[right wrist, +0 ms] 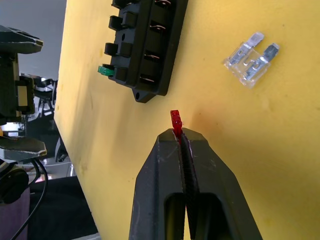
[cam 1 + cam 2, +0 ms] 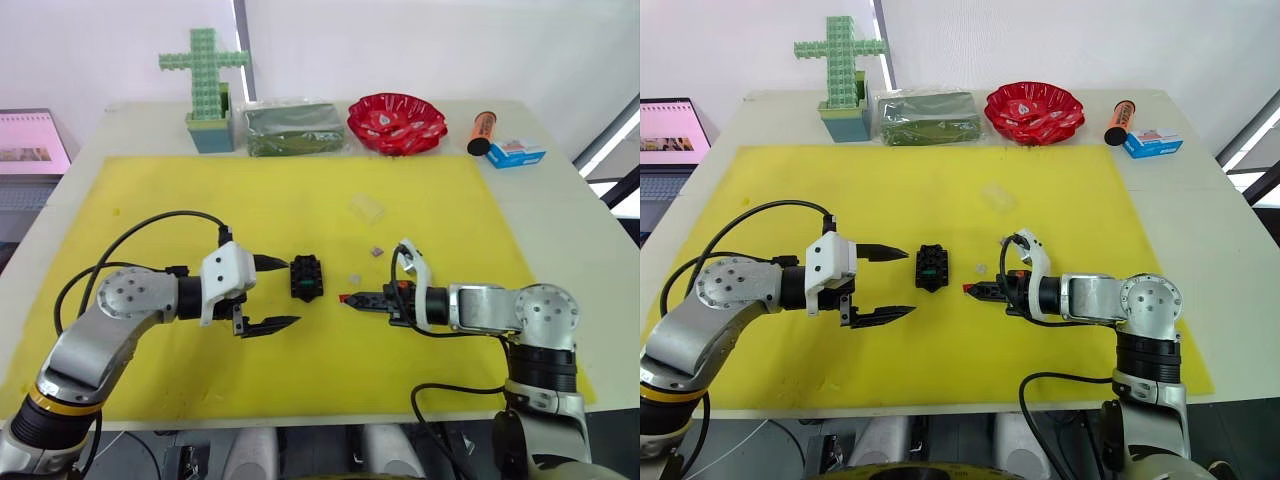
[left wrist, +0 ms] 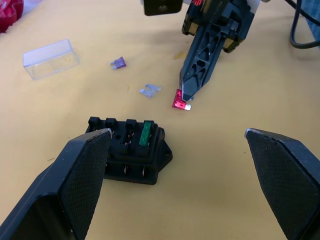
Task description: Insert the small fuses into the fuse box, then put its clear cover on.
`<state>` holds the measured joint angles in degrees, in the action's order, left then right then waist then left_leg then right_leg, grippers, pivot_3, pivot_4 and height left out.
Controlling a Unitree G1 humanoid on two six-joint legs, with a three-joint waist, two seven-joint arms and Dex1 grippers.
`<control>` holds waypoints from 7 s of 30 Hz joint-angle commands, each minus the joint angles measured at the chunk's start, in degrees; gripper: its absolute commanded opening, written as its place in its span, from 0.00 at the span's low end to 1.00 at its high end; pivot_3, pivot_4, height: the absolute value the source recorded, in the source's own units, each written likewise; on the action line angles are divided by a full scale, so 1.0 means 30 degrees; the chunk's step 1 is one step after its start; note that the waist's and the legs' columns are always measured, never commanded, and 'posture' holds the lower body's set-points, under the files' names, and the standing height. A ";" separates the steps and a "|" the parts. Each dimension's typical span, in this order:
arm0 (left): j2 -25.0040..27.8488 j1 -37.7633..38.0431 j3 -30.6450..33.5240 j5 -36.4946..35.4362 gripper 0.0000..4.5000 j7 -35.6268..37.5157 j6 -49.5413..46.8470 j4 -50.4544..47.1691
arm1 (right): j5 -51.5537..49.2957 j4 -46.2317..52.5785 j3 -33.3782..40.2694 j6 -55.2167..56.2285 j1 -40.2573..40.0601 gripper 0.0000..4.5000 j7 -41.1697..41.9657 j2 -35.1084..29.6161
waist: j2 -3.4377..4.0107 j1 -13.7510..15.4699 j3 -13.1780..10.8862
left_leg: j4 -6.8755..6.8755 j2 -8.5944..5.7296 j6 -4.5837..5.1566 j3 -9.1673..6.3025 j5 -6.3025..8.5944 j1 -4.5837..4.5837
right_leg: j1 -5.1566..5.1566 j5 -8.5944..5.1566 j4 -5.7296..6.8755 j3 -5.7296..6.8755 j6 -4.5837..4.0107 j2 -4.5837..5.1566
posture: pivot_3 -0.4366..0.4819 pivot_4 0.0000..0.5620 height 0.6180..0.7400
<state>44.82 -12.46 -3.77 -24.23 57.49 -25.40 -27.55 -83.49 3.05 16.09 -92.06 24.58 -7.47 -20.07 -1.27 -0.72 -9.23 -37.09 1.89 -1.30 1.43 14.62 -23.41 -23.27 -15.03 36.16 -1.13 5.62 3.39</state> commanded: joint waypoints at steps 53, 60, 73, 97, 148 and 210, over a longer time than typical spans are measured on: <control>-0.0087 -0.1171 -0.0328 0.0192 1.00 0.0699 0.0433 0.0294 | 1.5404 -0.4714 -1.5167 0.6914 0.8784 0.89 2.6272 -0.7336 | 0.0005 -0.0019 -0.0007 | -0.0005 0.0014 0.0009 0.0002 0.0005 -0.0001 | -0.0017 -0.0003 -0.0007 -0.0004 -0.0005 -0.0015 | 0.48 0.27 1.00; -0.0114 -0.1149 -0.0375 0.0226 1.00 0.0628 0.0457 0.0251 | 1.5242 -0.4508 -1.4508 0.5624 0.8631 0.89 2.6237 -0.6421 | 0.0005 -0.0019 -0.0007 | -0.0004 0.0014 0.0009 0.0001 0.0005 0.0001 | -0.0017 -0.0003 -0.0003 -0.0003 -0.0005 -0.0017 | 0.48 0.27 1.00; -0.0172 -0.1044 -0.0388 0.0288 1.00 0.0427 0.0425 0.0128 | 1.5873 -0.5168 -1.4505 0.5279 0.8604 0.89 2.6230 -0.5858 | 0.0005 -0.0007 -0.0006 | -0.0007 0.0013 0.0009 0.0003 0.0005 0.0001 | -0.0014 -0.0002 -0.0002 -0.0003 -0.0003 -0.0017 | 0.48 0.27 1.00; -0.0109 -0.1208 -0.0648 0.0480 1.00 0.0143 0.0333 -0.0067 | 1.7021 -0.6301 -1.4338 0.5446 0.8655 0.39 2.6362 -0.5388 | 0.0006 -0.0006 -0.0004 | -0.0009 0.0013 0.0008 0.0004 0.0005 0.0004 | -0.0012 -0.0002 0.0001 -0.0003 -0.0002 -0.0020 | 0.48 0.27 1.00; 0.0493 -0.1443 0.0136 0.1279 1.00 0.1283 0.2106 0.4142 | 2.2239 0.1742 -1.5402 1.2671 1.2095 0.01 2.3881 -0.5685 | 0.0019 0.0003 -0.0013 | -0.0009 0.0010 0.0008 0.0014 0.0004 0.0000 | -0.0027 -0.0002 0.0012 -0.0001 -0.0003 -0.0011 | 0.48 0.27 1.00; -0.0779 -0.1034 -0.0064 0.1685 1.00 0.0510 0.1536 0.3061 | 2.6937 -0.0333 -1.8399 1.5688 1.0830 0.01 2.5275 -0.3317 | 0.0019 -0.0008 -0.0006 | -0.0011 0.0009 0.0007 0.0009 0.0004 0.0006 | -0.0023 -0.0001 0.0023 0.0004 -0.0002 -0.0013 | 0.48 0.27 1.00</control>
<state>42.51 -15.48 -3.82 -19.14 59.49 -20.93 -16.50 -3.41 2.82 -37.41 -45.24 57.11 67.55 -30.40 -1.22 -0.74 -9.25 -37.12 1.92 -1.28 1.46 14.63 -23.38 -23.33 -15.03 36.23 -1.12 5.61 3.35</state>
